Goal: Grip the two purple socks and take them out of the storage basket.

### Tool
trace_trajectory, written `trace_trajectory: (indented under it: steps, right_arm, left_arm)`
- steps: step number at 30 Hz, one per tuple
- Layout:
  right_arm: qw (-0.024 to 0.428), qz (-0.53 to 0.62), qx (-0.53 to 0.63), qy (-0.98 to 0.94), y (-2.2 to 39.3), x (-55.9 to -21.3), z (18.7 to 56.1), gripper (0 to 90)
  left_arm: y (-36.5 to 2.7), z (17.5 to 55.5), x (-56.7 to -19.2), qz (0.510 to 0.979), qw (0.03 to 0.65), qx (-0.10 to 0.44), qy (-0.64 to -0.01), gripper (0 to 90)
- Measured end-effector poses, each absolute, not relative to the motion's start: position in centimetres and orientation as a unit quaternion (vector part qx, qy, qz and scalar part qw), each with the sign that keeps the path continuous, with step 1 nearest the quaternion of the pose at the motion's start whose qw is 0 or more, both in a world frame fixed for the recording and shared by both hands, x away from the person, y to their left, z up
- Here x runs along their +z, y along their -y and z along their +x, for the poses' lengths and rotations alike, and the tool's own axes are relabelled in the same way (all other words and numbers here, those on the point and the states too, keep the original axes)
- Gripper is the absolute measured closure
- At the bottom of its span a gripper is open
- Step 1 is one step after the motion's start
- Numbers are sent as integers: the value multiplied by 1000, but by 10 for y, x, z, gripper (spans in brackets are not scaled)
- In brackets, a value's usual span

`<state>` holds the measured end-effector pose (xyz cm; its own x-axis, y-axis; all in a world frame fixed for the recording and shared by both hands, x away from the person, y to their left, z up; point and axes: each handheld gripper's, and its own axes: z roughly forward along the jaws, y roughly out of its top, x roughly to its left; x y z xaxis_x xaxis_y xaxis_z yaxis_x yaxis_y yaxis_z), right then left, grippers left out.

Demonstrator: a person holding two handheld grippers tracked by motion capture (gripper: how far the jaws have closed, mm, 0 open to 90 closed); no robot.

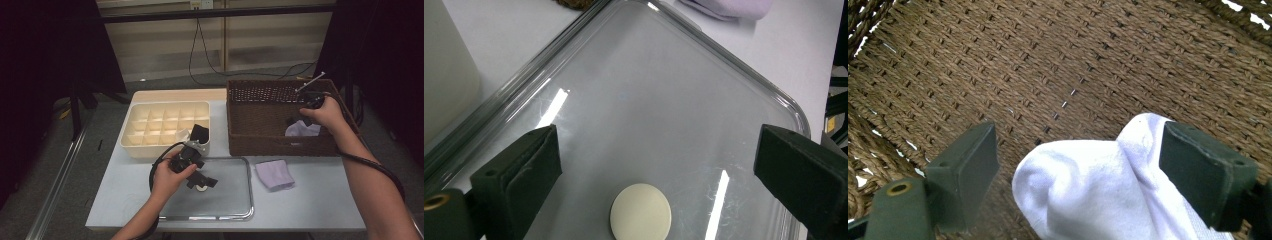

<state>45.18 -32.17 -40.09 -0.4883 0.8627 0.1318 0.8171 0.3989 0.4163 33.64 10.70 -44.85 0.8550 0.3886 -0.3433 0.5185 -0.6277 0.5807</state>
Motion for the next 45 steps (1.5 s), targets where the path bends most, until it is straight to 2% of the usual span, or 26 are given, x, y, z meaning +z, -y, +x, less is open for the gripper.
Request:
trace_trajectory:
  steps: [26, 31, 34, 37, 40, 42, 43, 45]
  right_arm:
    - [44, 501, 209, -839, 334, -426, 457, 156]
    - [44, 504, 207, -837, 340, -433, 456, 182]
    - [41, 500, 207, -840, 339, -435, 455, 253]
    - [33, 498, 208, -842, 339, -438, 455, 360]
    - [23, 491, 198, -848, 338, -440, 454, 623]
    - [26, 480, 194, -855, 338, -438, 455, 783]
    - [24, 482, 197, -853, 337, -437, 455, 801]
    - [30, 480, 203, -853, 338, -433, 456, 839]
  left_arm:
    - [-106, 337, -453, 897, 345, -95, -260, 49]
    - [-105, 338, -455, 900, 338, -98, -257, 49]
    - [-105, 338, -456, 898, 341, -98, -259, 49]
    - [-106, 338, -455, 900, 339, -96, -257, 49]
    - [-106, 338, -456, 896, 344, -95, -264, 49]
    - [-109, 342, -455, 906, 332, -96, -243, 49]
    - [-107, 339, -456, 896, 343, -96, -264, 49]
    - [-107, 339, -455, 896, 344, -99, -263, 49]
